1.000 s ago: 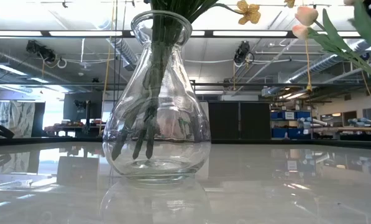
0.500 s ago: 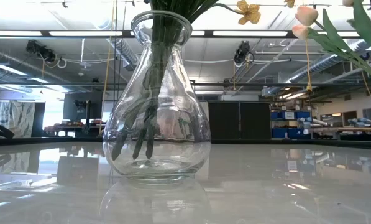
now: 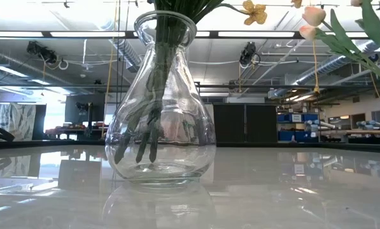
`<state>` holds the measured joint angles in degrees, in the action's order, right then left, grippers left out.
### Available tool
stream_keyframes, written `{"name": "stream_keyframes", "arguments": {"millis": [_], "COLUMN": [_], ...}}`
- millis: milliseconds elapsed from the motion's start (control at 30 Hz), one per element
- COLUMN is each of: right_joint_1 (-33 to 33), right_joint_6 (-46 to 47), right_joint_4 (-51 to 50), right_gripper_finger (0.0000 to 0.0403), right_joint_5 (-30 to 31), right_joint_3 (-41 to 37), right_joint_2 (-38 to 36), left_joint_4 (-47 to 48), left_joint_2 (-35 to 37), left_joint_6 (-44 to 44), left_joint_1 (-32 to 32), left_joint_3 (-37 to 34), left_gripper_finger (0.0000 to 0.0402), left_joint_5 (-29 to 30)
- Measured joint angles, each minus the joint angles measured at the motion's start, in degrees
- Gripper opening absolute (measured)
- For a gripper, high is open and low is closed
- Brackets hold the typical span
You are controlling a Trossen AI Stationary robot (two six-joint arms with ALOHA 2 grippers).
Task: Sort flowers into vase by color
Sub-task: Return to Home Position
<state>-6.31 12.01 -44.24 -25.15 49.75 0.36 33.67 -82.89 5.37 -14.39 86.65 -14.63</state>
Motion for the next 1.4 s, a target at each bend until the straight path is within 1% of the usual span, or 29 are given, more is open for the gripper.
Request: {"name": "stream_keyframes", "arguments": {"millis": [33, 100, 167, 233, 300, 533, 667, 800, 967, 1067, 1200, 1333, 1400], "right_joint_1": [-0.1, -0.17, -0.17, -0.17, -0.17, -0.17, -0.2, -0.34, -1.75, -1.81, -1.22, -0.55, -0.39], "right_joint_6": [0.81, 5.57, 10.21, 11.48, 10.44, 1.15, 1.31, 0.41, -4.88, -5.7, -5.09, -3.21, -3.77], "right_joint_4": [-0.01, 1.37, 2.07, 1.58, 1.74, 1.76, 2.24, 5.11, 15.47, 24.71, 30.21, 33.49, 37.5], "right_gripper_finger": [0.0192, 0.0192, 0.0192, 0.0192, 0.0192, 0.0192, 0.0192, 0.0192, 0.0192, 0.0192, 0.0192, 0.0192, 0.0192], "right_joint_5": [-0.02, 0.05, 1.64, 3.01, 3.21, 3.4, 4.7, 5.57, 7.62, 9.78, 10.56, 10.27, 10.7], "right_joint_3": [-0.33, -1.14, -1.74, -2.15, -2.32, -2.4, -2.42, -3.21, -6.07, -8.62, -11.9, -15.05, -16.7], "right_joint_2": [0.02, 0.07, 0.07, 0.08, 0.1, 0.11, 0.11, 0.09, -0.02, -0.07, -0.04, -0.05, -0.04], "left_joint_4": [-0.01, -0.02, 0.0, -0.02, 0.0, 0.0, -0.01, 0.0, 0.0, 0.0, -0.02, -0.01, -0.01], "left_joint_2": [0.0, 0.0, 0.0, 0.0, 0.0, 0.0, 0.0, 0.0, 0.0, 0.0, 0.0, 0.0, 0.0], "left_joint_6": [0.01, 0.01, 0.01, 0.0, 0.02, 0.0, 0.0, 0.0, 0.0, 0.0, 0.0, 0.0, 0.0], "left_joint_1": [-0.02, 0.0, -0.02, 0.0, -0.02, 0.0, 0.0, -0.02, -0.02, -0.01, 0.0, -0.01, 0.0], "left_joint_3": [0.0, 0.0, 0.0, 0.0, 0.0, 0.0, 0.0, 0.0, 0.0, 0.0, 0.0, 0.0, 0.0], "left_gripper_finger": [0.0215, 0.0215, 0.0215, 0.0215, 0.0215, 0.0215, 0.0215, 0.0215, 0.0215, 0.0215, 0.0215, 0.0215, 0.0215], "left_joint_5": [0.0, 0.0, 0.0, 0.0, 0.0, 0.0, 0.0, 0.0, 0.0, 0.0, 0.0, 0.0, 0.0]}}
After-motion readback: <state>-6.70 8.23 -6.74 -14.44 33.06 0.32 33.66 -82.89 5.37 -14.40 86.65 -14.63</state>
